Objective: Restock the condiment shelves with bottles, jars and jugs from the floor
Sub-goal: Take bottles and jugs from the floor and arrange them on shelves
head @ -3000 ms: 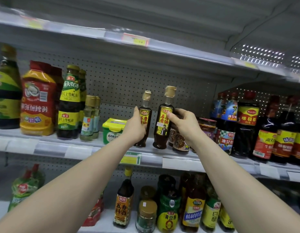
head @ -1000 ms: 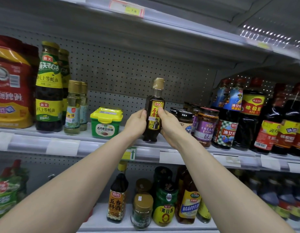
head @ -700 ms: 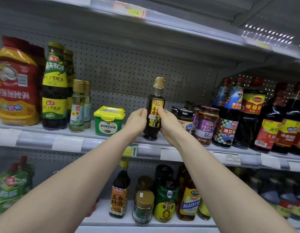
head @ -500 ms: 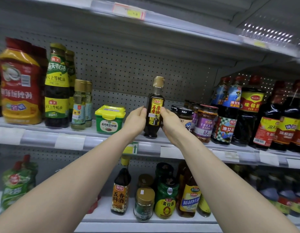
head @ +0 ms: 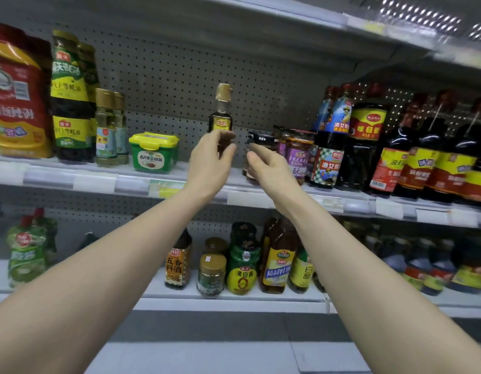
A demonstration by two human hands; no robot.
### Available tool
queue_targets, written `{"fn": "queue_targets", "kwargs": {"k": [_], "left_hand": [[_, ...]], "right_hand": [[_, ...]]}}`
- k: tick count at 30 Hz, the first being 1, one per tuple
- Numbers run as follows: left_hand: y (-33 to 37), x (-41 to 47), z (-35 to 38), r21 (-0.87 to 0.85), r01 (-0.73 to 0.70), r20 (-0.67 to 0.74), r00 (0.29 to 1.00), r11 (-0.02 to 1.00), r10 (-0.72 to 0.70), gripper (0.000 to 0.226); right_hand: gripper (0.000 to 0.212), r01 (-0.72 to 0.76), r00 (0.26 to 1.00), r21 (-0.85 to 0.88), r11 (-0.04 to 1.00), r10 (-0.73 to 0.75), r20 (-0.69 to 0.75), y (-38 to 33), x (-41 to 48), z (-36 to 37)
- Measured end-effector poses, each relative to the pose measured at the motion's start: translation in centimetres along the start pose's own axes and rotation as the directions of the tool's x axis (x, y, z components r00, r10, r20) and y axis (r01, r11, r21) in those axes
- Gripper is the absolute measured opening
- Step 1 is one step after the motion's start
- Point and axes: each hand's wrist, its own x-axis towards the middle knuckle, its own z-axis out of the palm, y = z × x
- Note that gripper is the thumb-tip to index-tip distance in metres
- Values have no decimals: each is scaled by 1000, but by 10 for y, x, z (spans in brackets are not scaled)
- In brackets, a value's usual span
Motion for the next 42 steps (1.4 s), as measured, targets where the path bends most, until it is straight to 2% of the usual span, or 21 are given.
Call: {"fn": "queue_targets", "kwargs": {"k": [5, 12, 21, 27, 31, 36, 42], "left_hand": [[38, -47, 39, -10, 43, 115, 993, 999, -41, 20], [82, -116, 116, -23, 143, 248, 960, 990, -133, 21], [140, -226, 208, -53, 225, 440, 880, 973, -180, 26], [163, -285, 245, -71, 326, 596, 772, 943, -222, 29], [171, -310, 260, -108, 341, 678, 712, 934, -182, 25], [176, -339, 274, -146, 345, 769, 629, 927, -113, 25], [170, -387, 292, -123, 384, 844, 525, 915, -107, 27]], "right_hand": [[43, -18, 999, -10, 1000, 18, 35, 26, -46, -52], [44, -96, 995, -22, 995, 95, -11, 77, -118, -147], [44, -200, 977, -51, 978, 196, -80, 138, -227, -253], [36, -271, 958, -86, 959, 260, -118, 164, -292, -288], [29, -300, 943, -85, 950, 281, -179, 172, -328, -303], [30, -381, 895, -56, 923, 353, -272, 180, -371, -308], [29, -481, 831, -31, 876, 444, -334, 207, -421, -310]]}}
